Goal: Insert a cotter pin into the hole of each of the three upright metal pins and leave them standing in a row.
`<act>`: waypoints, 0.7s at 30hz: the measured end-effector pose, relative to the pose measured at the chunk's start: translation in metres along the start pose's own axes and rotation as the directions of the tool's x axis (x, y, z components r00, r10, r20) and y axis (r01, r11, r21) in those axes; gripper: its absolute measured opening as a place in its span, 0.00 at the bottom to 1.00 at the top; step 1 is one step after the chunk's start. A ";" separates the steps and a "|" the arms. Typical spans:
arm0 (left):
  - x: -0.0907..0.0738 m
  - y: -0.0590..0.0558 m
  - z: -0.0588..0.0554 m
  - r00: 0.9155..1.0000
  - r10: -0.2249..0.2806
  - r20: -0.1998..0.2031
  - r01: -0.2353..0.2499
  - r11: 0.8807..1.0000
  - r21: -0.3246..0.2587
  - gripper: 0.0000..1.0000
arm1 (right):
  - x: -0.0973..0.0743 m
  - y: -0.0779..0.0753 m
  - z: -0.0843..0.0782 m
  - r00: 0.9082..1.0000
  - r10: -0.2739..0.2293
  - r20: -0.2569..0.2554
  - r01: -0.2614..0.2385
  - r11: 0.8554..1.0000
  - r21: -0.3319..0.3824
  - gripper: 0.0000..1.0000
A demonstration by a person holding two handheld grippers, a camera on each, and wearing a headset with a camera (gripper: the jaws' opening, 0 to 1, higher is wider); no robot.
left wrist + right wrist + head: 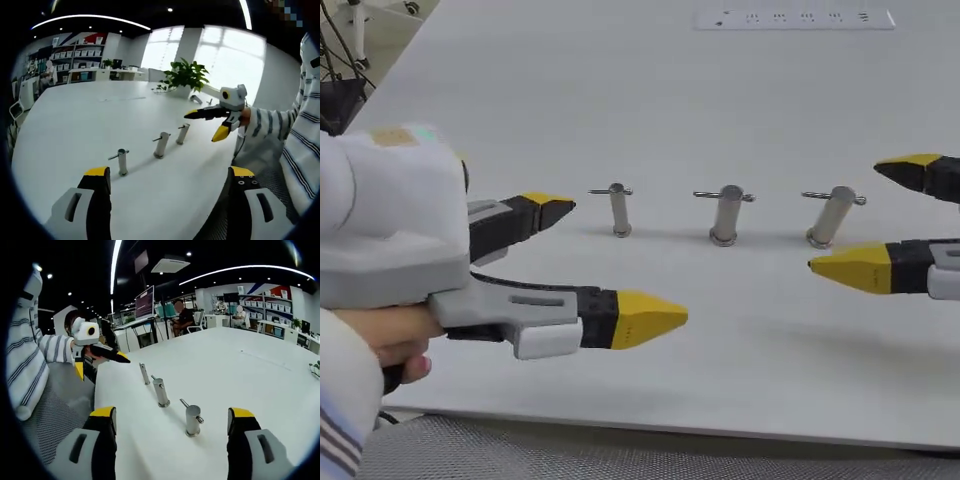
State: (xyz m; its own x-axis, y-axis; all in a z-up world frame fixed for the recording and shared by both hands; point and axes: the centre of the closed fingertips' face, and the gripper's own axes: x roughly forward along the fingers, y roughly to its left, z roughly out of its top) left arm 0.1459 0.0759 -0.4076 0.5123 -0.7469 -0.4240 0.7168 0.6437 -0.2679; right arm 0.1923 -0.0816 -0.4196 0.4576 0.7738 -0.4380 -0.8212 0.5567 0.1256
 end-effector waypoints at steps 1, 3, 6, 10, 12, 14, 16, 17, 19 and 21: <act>0.000 0.000 0.002 1.000 0.005 0.012 -0.005 1.000 -0.012 0.96 | 0.000 0.001 0.000 1.000 0.000 -0.002 0.000 1.000 0.003 0.93; -0.002 0.001 0.006 1.000 0.011 0.025 -0.010 1.000 -0.020 0.96 | -0.003 0.005 -0.001 1.000 0.005 0.000 -0.005 1.000 0.025 0.94; -0.002 0.002 0.005 1.000 0.025 0.017 -0.025 1.000 -0.015 0.95 | -0.007 0.012 0.001 1.000 -0.011 0.006 0.010 0.997 0.078 0.96; -0.003 0.004 -0.003 0.999 0.042 -0.028 -0.041 0.999 0.009 0.94 | -0.014 0.014 0.002 0.999 -0.040 0.022 0.037 0.990 0.133 0.97; -0.003 0.006 -0.006 0.998 0.057 -0.033 -0.057 0.998 0.000 0.94 | -0.017 0.014 0.002 0.998 -0.050 0.026 0.045 0.986 0.158 0.97; -0.004 0.008 -0.008 0.997 0.076 -0.034 -0.076 0.997 -0.010 0.94 | -0.020 0.017 0.000 0.998 -0.059 0.023 0.053 0.981 0.185 0.98; -0.004 0.012 -0.012 0.993 0.101 -0.053 -0.102 0.994 -0.025 0.91 | -0.023 0.021 -0.002 0.998 -0.064 0.023 0.058 0.981 0.187 0.98; -0.004 0.014 -0.014 0.992 0.113 -0.064 -0.114 0.993 -0.021 0.89 | -0.024 0.023 -0.003 0.997 -0.068 0.020 0.063 0.980 0.187 0.98; -0.005 0.017 -0.018 0.989 0.126 -0.081 -0.127 0.992 -0.013 0.87 | -0.026 0.026 -0.004 0.997 -0.073 0.016 0.069 0.977 0.200 0.98; -0.005 0.018 -0.023 0.987 0.127 -0.100 -0.130 0.991 -0.027 0.87 | -0.027 0.030 -0.005 0.997 -0.073 0.016 0.067 0.970 0.233 0.98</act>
State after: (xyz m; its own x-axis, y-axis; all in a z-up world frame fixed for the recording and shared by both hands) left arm 0.1455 0.0951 -0.4299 0.5495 -0.6386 -0.5387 0.6306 0.7400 -0.2339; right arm 0.1536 -0.0869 -0.4088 0.5220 0.7358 -0.4313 -0.6863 0.6626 0.2999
